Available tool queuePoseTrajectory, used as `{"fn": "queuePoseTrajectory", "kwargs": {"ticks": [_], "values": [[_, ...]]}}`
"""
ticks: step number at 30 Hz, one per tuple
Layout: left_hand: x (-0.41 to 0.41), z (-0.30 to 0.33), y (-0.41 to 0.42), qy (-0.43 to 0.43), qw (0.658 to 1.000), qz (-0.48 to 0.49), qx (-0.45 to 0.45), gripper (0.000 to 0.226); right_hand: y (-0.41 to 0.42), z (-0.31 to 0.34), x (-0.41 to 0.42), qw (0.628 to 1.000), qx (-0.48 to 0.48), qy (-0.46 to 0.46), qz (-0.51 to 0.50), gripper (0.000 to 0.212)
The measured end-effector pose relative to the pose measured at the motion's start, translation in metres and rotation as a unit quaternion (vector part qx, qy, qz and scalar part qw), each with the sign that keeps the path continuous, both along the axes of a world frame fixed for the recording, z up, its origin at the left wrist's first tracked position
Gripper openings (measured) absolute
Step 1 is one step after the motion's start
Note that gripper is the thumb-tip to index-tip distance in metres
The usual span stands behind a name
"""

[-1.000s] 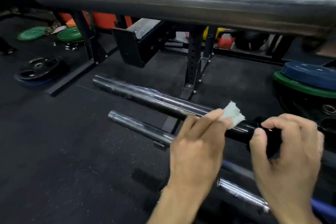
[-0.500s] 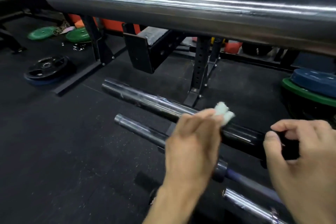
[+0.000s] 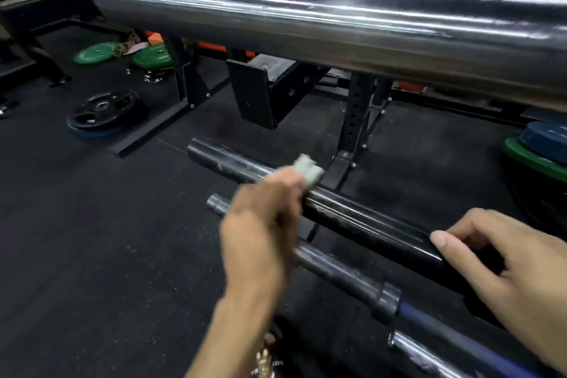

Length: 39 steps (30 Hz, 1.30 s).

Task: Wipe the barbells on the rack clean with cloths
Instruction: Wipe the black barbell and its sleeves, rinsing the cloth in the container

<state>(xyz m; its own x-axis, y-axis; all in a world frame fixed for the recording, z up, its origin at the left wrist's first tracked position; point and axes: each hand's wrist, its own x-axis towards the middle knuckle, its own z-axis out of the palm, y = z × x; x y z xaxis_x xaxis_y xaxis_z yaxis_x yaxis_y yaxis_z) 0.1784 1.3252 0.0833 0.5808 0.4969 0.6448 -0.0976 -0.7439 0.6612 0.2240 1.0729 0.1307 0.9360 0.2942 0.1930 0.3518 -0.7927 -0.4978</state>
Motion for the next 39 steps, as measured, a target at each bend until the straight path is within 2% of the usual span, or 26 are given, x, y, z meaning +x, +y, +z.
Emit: {"fn": "queuePoseTrajectory", "kwargs": {"ticks": [1,2,4,6,9,10,12,14,15,17,20,22,24,26,28,30,32,34,36,39], "values": [[0.001,-0.003,0.022,0.006,0.997,0.072,-0.028,0.022,0.001,0.001,-0.002,1.000,0.002,0.008,0.000,0.040],[0.000,0.000,0.031,0.027,0.994,0.099,-0.027,0.023,0.001,0.002,-0.003,1.000,0.001,0.016,-0.002,0.040],[-0.004,-0.003,0.024,0.038,0.995,0.091,-0.019,0.025,0.002,0.002,-0.003,1.000,-0.001,0.030,-0.001,0.037],[-0.007,-0.003,-0.013,0.021,0.999,0.018,-0.041,0.027,0.001,0.002,-0.001,1.000,-0.008,0.028,0.007,0.036],[-0.016,0.003,-0.060,0.026,0.989,-0.111,0.090,0.024,0.001,0.001,0.002,0.999,-0.025,0.027,0.020,0.033],[-0.016,0.003,-0.058,0.034,0.986,-0.131,0.102,0.021,0.001,0.003,0.002,0.998,-0.033,0.043,0.025,0.034],[-0.009,0.001,-0.032,0.040,0.994,-0.097,0.025,0.022,0.004,0.009,0.000,0.994,-0.060,0.081,0.037,0.047],[-0.003,0.002,0.007,0.039,0.998,-0.002,-0.059,0.024,0.006,0.013,0.000,0.991,-0.080,0.100,0.042,0.056],[0.000,0.003,0.021,0.051,0.996,0.036,-0.063,0.026,0.006,0.015,-0.001,0.990,-0.088,0.102,0.043,0.059],[0.002,0.005,0.020,0.061,0.996,0.063,-0.003,0.028,0.007,0.018,-0.001,0.988,-0.104,0.104,0.048,0.062],[-0.006,0.005,-0.027,0.059,0.994,-0.041,0.081,0.024,0.011,0.021,0.000,0.988,-0.104,0.102,0.050,0.053],[-0.008,0.005,-0.032,0.054,0.989,-0.089,0.103,0.018,0.012,0.022,-0.001,0.989,-0.094,0.103,0.045,0.043],[0.000,0.000,0.002,0.044,0.995,-0.058,0.066,0.016,0.011,0.021,-0.001,0.990,-0.083,0.105,0.045,0.041],[0.007,0.000,0.043,0.035,0.999,0.036,-0.019,0.016,0.010,0.021,-0.001,0.990,-0.074,0.110,0.053,0.048],[0.008,-0.001,0.054,0.020,0.994,0.086,-0.068,0.022,0.009,0.020,-0.001,0.990,-0.064,0.114,0.052,0.051],[0.006,0.001,0.024,0.036,0.998,0.048,-0.031,0.024,0.009,0.019,-0.001,0.990,-0.059,0.117,0.050,0.052],[-0.002,0.004,-0.015,0.039,0.997,-0.044,0.051,0.022,0.008,0.019,-0.001,0.990,-0.060,0.117,0.051,0.051],[-0.006,0.006,-0.025,0.060,0.987,-0.092,0.115,0.020,0.006,0.020,-0.001,0.990,-0.063,0.115,0.048,0.051],[0.001,0.006,0.005,0.072,0.991,-0.054,0.094,0.021,0.006,0.021,-0.002,0.990,-0.067,0.112,0.052,0.050],[0.004,0.011,0.052,0.075,0.994,0.077,0.013,0.027,0.007,0.020,-0.005,0.990,-0.074,0.103,0.055,0.044]]}}
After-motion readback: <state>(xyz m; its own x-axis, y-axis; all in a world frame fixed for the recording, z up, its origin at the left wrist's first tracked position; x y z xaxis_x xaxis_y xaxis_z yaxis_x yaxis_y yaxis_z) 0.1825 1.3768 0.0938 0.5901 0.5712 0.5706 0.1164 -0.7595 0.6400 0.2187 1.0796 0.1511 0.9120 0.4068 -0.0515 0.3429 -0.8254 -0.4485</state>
